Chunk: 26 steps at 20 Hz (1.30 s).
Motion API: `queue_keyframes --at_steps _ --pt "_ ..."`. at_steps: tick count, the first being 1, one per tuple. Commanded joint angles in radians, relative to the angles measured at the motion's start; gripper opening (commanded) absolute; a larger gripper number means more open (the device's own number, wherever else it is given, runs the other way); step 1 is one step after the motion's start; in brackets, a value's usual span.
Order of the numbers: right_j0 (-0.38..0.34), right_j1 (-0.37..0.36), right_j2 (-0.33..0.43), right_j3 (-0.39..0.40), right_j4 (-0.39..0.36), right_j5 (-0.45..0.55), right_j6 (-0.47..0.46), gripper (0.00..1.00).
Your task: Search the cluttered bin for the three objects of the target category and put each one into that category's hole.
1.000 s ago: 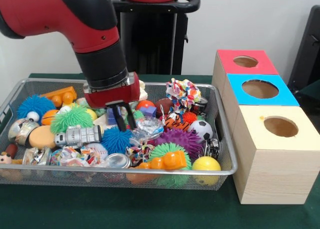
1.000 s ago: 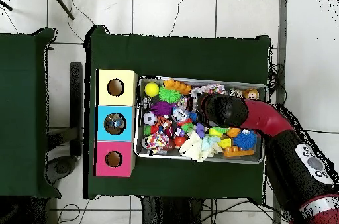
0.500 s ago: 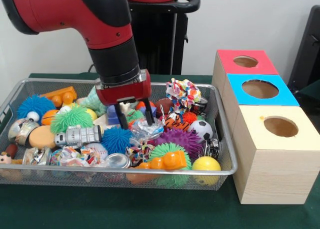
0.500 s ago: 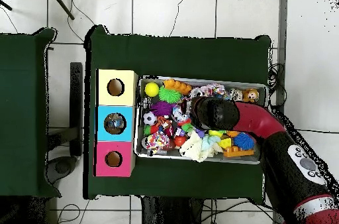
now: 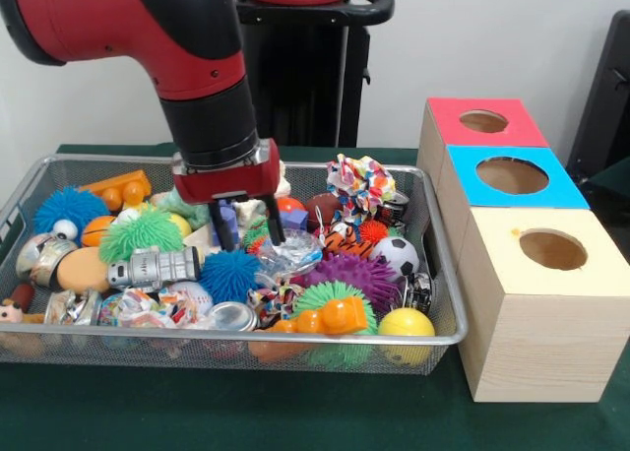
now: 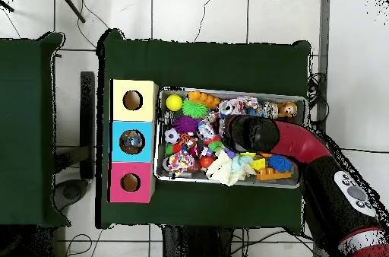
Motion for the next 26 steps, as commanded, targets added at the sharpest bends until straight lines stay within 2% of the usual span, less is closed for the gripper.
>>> queue_keyframes --at_steps 1,7,16,22,26 --pt "-0.007 0.034 -0.083 0.07 0.034 -0.025 0.182 1.0" --pt "-0.002 0.017 -0.099 0.107 0.06 -0.008 0.185 1.0" --pt "0.024 0.014 -0.096 0.145 0.147 0.0 0.209 1.0" --pt "0.029 0.054 -0.092 0.151 0.173 -0.066 0.199 1.0" --pt "0.015 0.11 -0.076 0.108 0.19 -0.112 0.175 1.0"
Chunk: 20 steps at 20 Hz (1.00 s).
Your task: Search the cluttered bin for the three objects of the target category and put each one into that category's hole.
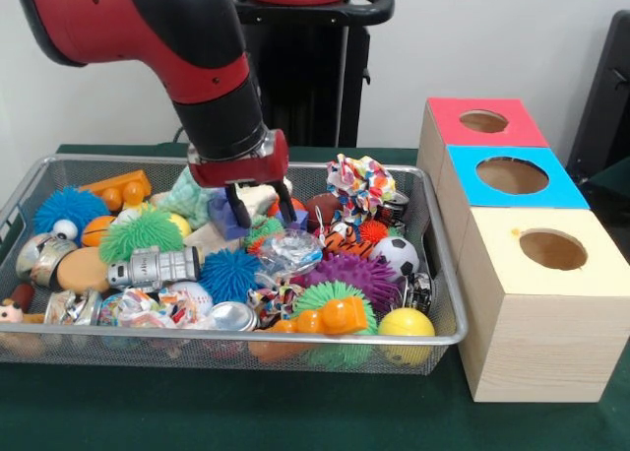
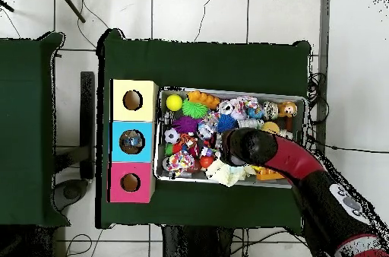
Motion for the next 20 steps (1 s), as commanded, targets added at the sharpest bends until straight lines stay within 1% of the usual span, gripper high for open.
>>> queue_keyframes --at_steps 1,2,5,8,11,13,17,19,20 --pt "-0.008 0.102 0.018 -0.001 0.06 -0.113 0.172 1.0" --pt "-0.011 0.111 0.025 -0.016 0.069 -0.121 0.169 1.0" --pt "0.004 0.098 0.027 -0.032 0.104 -0.134 0.196 1.0" --pt "0.023 0.072 0.023 -0.021 0.132 -0.167 0.233 1.0" --pt "0.032 0.085 0.022 -0.048 0.156 -0.195 0.239 1.0" --pt "0.035 0.087 0.019 -0.048 0.171 -0.226 0.248 1.0" --pt "0.032 0.082 0.019 -0.035 0.206 -0.263 0.257 1.0" --pt "0.033 0.053 0.017 -0.011 0.238 -0.257 0.277 1.0" --pt "0.034 0.025 0.017 0.01 0.259 -0.249 0.292 1.0"
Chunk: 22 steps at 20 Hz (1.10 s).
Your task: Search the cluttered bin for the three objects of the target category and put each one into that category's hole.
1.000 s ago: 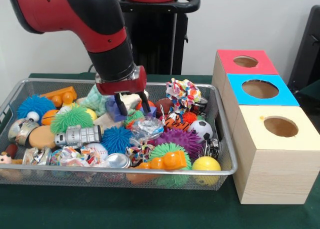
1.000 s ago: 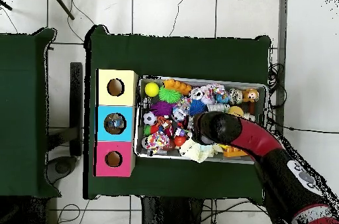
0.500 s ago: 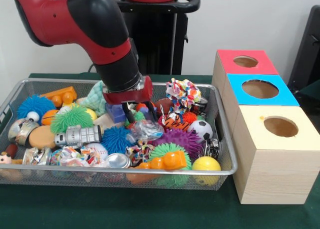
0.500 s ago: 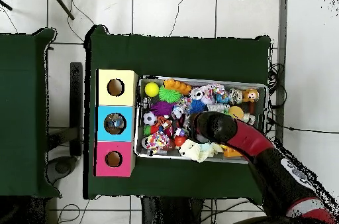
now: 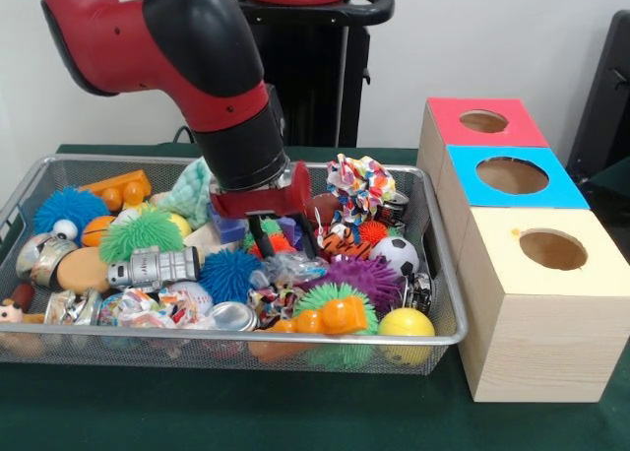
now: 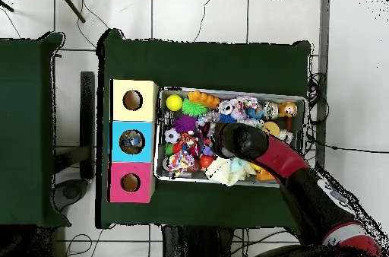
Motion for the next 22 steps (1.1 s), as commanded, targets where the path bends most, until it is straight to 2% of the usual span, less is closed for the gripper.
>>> queue_keyframes --at_steps 1,4,6,14,22 --pt "0.009 -0.063 0.012 0.019 0.144 -0.069 0.304 1.0" --pt "0.02 -0.13 -0.019 0.044 0.185 -0.023 0.317 1.0" --pt "0.022 -0.136 -0.028 0.048 0.199 -0.014 0.304 1.0" --pt "0.016 -0.085 -0.021 0.087 0.229 -0.084 0.269 1.0" --pt "0.082 -0.076 -0.069 0.096 0.229 -0.124 0.285 1.0"
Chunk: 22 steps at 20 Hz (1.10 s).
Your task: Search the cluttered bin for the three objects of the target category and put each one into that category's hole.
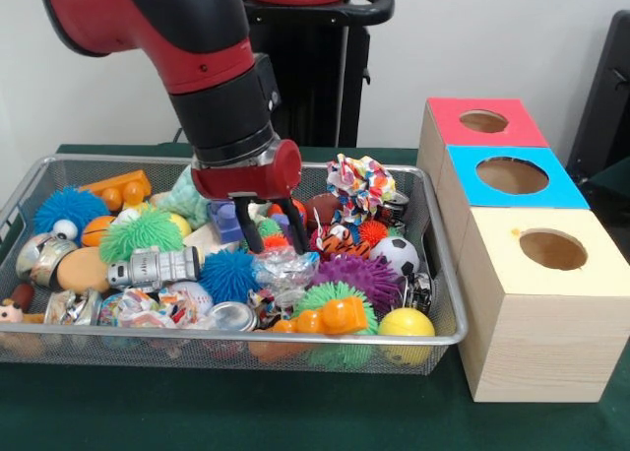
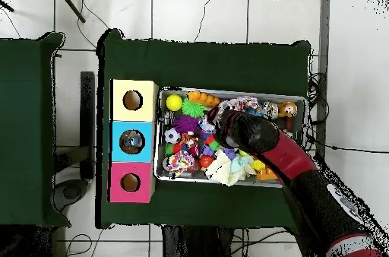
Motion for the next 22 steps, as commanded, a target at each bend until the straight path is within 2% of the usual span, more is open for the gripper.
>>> queue_keyframes --at_steps 1,5,8,12,22 --pt "0.06 0.029 -0.055 0.06 0.042 -0.09 0.268 1.0" --pt "0.086 0.049 -0.082 0.038 0.021 -0.088 0.235 1.0" --pt "0.067 0.068 -0.062 0.026 0.02 -0.071 0.198 1.0" --pt "0.076 0.062 -0.085 -0.035 0.004 0.045 0.142 1.0" --pt "0.161 0.055 -0.184 -0.048 -0.034 -0.029 0.157 1.0"
